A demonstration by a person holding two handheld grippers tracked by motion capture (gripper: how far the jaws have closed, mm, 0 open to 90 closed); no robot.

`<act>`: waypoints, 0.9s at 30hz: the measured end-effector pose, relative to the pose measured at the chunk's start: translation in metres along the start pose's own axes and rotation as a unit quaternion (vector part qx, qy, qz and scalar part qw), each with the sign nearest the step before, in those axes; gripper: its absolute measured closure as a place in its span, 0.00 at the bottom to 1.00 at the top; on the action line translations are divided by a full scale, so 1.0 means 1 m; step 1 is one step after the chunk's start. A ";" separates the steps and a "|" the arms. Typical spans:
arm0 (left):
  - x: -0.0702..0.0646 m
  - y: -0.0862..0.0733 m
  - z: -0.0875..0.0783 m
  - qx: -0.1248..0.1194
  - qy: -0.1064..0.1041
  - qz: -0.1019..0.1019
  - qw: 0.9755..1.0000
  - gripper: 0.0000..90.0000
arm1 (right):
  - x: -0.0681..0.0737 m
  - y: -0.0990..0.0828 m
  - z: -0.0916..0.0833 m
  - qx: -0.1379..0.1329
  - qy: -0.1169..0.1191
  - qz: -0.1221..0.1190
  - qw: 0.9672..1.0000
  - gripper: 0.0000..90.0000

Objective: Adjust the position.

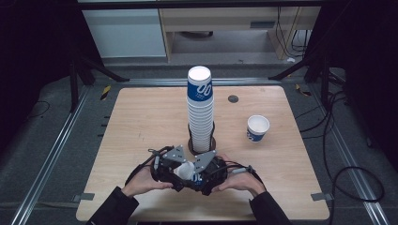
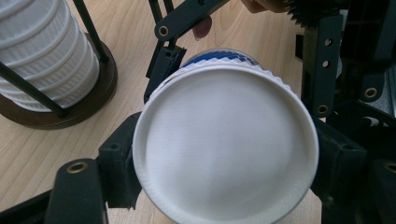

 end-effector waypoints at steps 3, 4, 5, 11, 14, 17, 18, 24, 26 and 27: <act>0.000 0.000 -0.001 -0.001 -0.002 0.000 1.000 0.28 | 0.000 0.001 -0.001 -0.004 0.002 0.002 1.000 0.23; 0.000 0.001 -0.001 -0.004 -0.002 -0.002 1.000 0.28 | -0.001 0.001 -0.001 -0.005 0.001 0.002 1.000 0.23; 0.000 0.001 -0.002 -0.003 -0.002 -0.001 1.000 0.28 | -0.001 0.001 -0.001 -0.005 0.001 0.004 1.000 0.23; 0.000 0.001 -0.004 -0.003 0.004 -0.001 1.000 0.28 | -0.003 0.002 -0.002 -0.010 0.002 0.013 1.000 0.13; 0.002 0.001 -0.006 -0.006 0.005 -0.002 1.000 0.28 | -0.006 0.002 -0.005 -0.018 0.002 0.021 1.000 0.10; 0.005 0.000 -0.011 -0.011 0.010 -0.005 1.000 0.28 | -0.009 0.004 -0.012 -0.036 -0.003 0.030 0.999 0.09; 0.007 0.000 -0.014 -0.015 0.011 -0.009 1.000 0.28 | -0.011 0.004 -0.015 -0.043 -0.007 0.033 0.999 0.09; 0.019 -0.001 -0.033 -0.051 0.026 -0.026 0.998 0.28 | -0.025 0.001 -0.042 -0.089 -0.031 0.062 0.994 0.09; 0.023 0.000 -0.039 -0.067 0.031 -0.031 0.997 0.28 | -0.030 -0.001 -0.051 -0.104 -0.037 0.072 0.991 0.08; 0.024 0.000 -0.042 -0.075 0.032 -0.032 0.996 0.28 | -0.032 -0.003 -0.055 -0.111 -0.039 0.078 0.990 0.08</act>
Point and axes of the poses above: each handheld gripper's, and its own axes: z roughly forward along the jaws, y roughly out of its top, x roughly to its left, the point moved 6 cm from there along z, roughly forward along the jaws, and after that the axes turned 1 degree about -x, right-handed, at the moved point
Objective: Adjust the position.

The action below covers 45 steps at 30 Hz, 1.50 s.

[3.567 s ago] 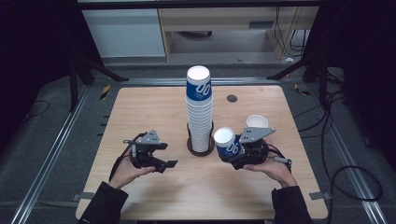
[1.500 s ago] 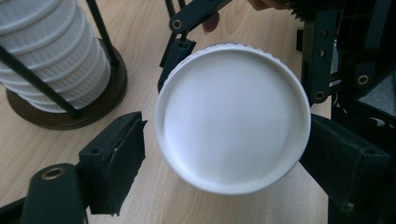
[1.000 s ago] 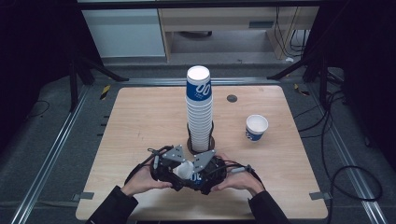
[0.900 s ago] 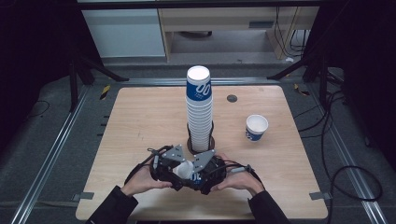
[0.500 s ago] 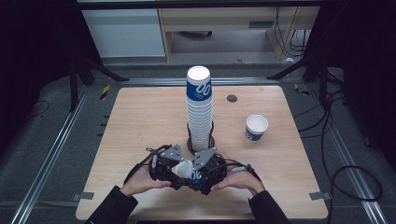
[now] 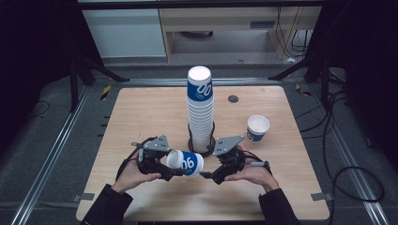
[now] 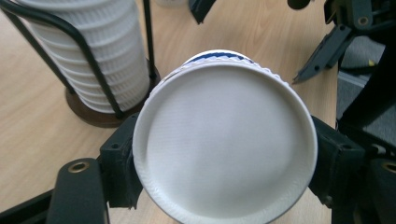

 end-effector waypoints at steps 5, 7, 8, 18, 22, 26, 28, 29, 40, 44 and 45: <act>0.002 0.006 -0.010 -0.047 -0.003 -0.004 0.999 0.28 | -0.008 -0.001 -0.013 -0.033 0.000 0.021 0.999 0.08; 0.002 0.008 -0.012 -0.060 -0.007 -0.005 0.998 0.28 | -0.009 -0.002 -0.015 -0.048 0.004 0.029 0.998 0.08; 0.001 0.009 -0.013 -0.068 -0.008 -0.004 0.998 0.28 | -0.009 -0.002 -0.015 -0.053 0.008 0.033 0.998 0.08; -0.007 0.014 -0.012 -0.095 -0.043 0.002 0.994 0.28 | -0.002 -0.001 -0.008 -0.076 0.048 0.041 0.995 0.08; -0.010 0.014 -0.009 -0.089 -0.050 0.009 0.995 0.28 | 0.003 -0.001 -0.002 -0.078 0.062 0.040 0.994 0.08; -0.014 0.014 -0.006 -0.086 -0.063 0.011 0.994 0.28 | 0.006 0.000 0.002 -0.080 0.076 0.037 0.993 0.08; -0.016 0.013 -0.003 -0.080 -0.068 0.016 0.994 0.28 | 0.008 0.000 0.004 -0.080 0.081 0.038 0.993 0.08; -0.016 0.013 -0.001 -0.078 -0.071 0.017 0.994 0.28 | 0.008 0.000 0.004 -0.080 0.086 0.038 0.992 0.09; -0.022 0.011 0.007 -0.069 -0.091 0.024 0.993 0.28 | 0.016 -0.001 0.011 -0.071 0.117 0.038 0.990 0.12; -0.023 0.011 0.008 -0.067 -0.092 0.025 0.993 0.28 | 0.017 -0.001 0.012 -0.068 0.126 0.038 0.989 0.15; -0.023 0.011 0.009 -0.065 -0.092 0.024 0.993 0.28 | 0.017 -0.001 0.012 -0.068 0.128 0.038 0.989 0.15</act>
Point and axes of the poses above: each handheld gripper's, and its own axes: z roughly forward along the jaws, y roughly out of its top, x roughly to its left, the point moved 6 cm from there along z, roughly forward along the jaws, and after that the axes turned 1 degree about -x, right-handed, at the moved point
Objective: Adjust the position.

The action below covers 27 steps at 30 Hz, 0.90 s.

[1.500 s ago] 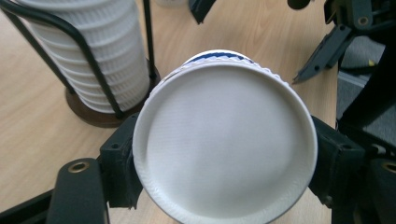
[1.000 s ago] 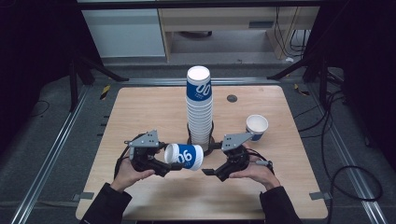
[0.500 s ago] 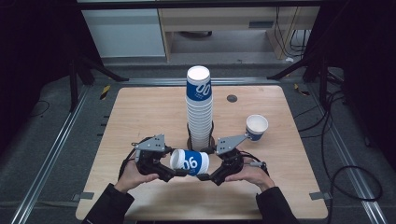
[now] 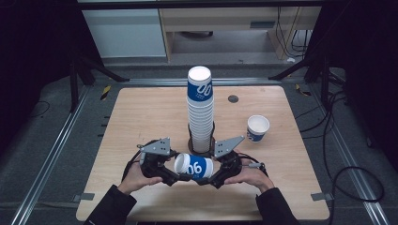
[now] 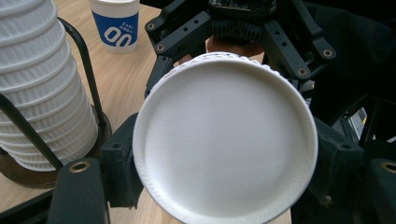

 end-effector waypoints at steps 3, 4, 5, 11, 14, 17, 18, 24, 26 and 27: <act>0.000 -0.001 0.001 0.004 -0.001 -0.003 1.000 0.28 | 0.000 -0.001 0.000 0.006 0.004 0.002 1.000 0.16; 0.001 -0.001 0.001 0.005 0.001 -0.003 1.000 0.28 | 0.000 -0.002 0.000 0.008 0.005 0.001 1.000 0.17; 0.001 -0.001 0.001 0.005 0.001 -0.004 1.000 0.28 | -0.001 -0.002 0.000 0.008 0.004 0.000 1.000 0.17; 0.002 0.000 -0.003 0.003 0.004 -0.005 1.000 0.22 | -0.002 -0.002 -0.003 0.007 0.000 -0.002 1.000 0.18; 0.003 0.001 -0.009 0.010 0.011 -0.002 1.000 0.19 | -0.003 -0.002 -0.006 0.010 -0.006 -0.004 1.000 0.18; 0.005 -0.002 -0.014 0.027 0.017 0.000 0.999 0.17 | -0.006 -0.004 -0.010 0.020 -0.023 -0.010 0.999 0.18; 0.007 -0.004 -0.014 0.037 0.019 -0.002 0.999 0.17 | -0.007 -0.004 -0.011 0.023 -0.027 -0.011 0.999 0.18; 0.012 -0.018 -0.008 0.098 0.024 0.001 0.995 0.16 | -0.009 -0.010 -0.008 0.047 -0.041 -0.020 0.998 0.18; 0.012 -0.021 -0.005 0.112 0.021 0.006 0.993 0.15 | -0.009 -0.013 -0.005 0.059 -0.043 -0.023 0.997 0.18; 0.012 -0.023 -0.004 0.122 0.017 0.006 0.992 0.15 | -0.009 -0.014 -0.003 0.065 -0.044 -0.025 0.997 0.18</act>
Point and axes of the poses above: each handheld gripper's, and its own axes: z roughly forward along the jaws, y roughly out of its top, x roughly to its left, the point moved 6 cm from there along z, roughly forward along the jaws, and after that the axes turned 1 degree about -x, right-handed, at the moved point
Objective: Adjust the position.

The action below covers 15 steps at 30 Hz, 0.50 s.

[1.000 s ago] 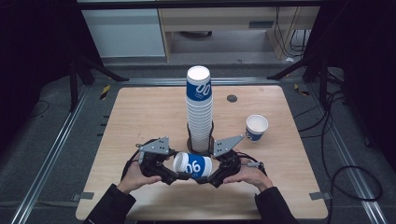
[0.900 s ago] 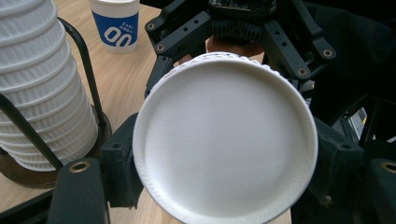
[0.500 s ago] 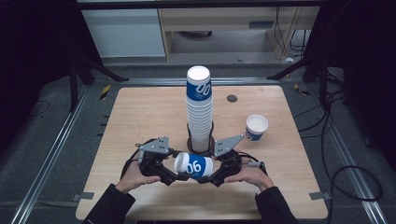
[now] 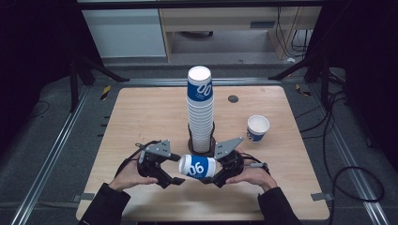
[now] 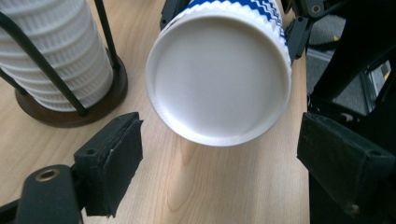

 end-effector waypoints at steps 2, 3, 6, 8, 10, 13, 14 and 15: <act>0.000 -0.002 0.003 0.013 0.002 0.005 1.000 0.16 | 0.001 -0.002 0.003 0.011 -0.003 -0.005 1.000 0.18; -0.001 -0.003 0.005 0.020 -0.002 0.005 1.000 0.16 | 0.001 -0.003 0.005 0.016 -0.002 -0.007 1.000 0.18; -0.002 -0.005 0.011 0.037 -0.004 0.010 0.999 0.16 | 0.004 -0.004 0.010 0.028 0.002 -0.013 1.000 0.18; -0.004 -0.006 0.015 0.048 -0.006 0.012 0.999 0.16 | 0.006 -0.005 0.015 0.037 0.005 -0.018 0.999 0.18; -0.004 -0.007 0.018 0.058 -0.004 0.014 0.998 0.16 | 0.008 -0.007 0.020 0.048 0.007 -0.022 0.999 0.18; -0.006 -0.008 0.023 0.066 -0.005 0.015 0.998 0.17 | 0.010 -0.009 0.026 0.063 0.010 -0.027 0.998 0.18; -0.006 -0.009 0.024 0.070 -0.006 0.017 0.997 0.17 | 0.011 -0.010 0.028 0.068 0.011 -0.030 0.997 0.18; -0.007 -0.009 0.026 0.074 -0.008 0.018 0.997 0.18 | 0.012 -0.010 0.030 0.070 0.013 -0.030 0.997 0.18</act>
Point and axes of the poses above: each handheld gripper's, and its own axes: z roughly forward along the jaws, y roughly out of its top, x roughly to its left, the point moved 6 cm from there along z, roughly forward along the jaws, and after that the axes turned 1 degree about -x, right-handed, at the moved point
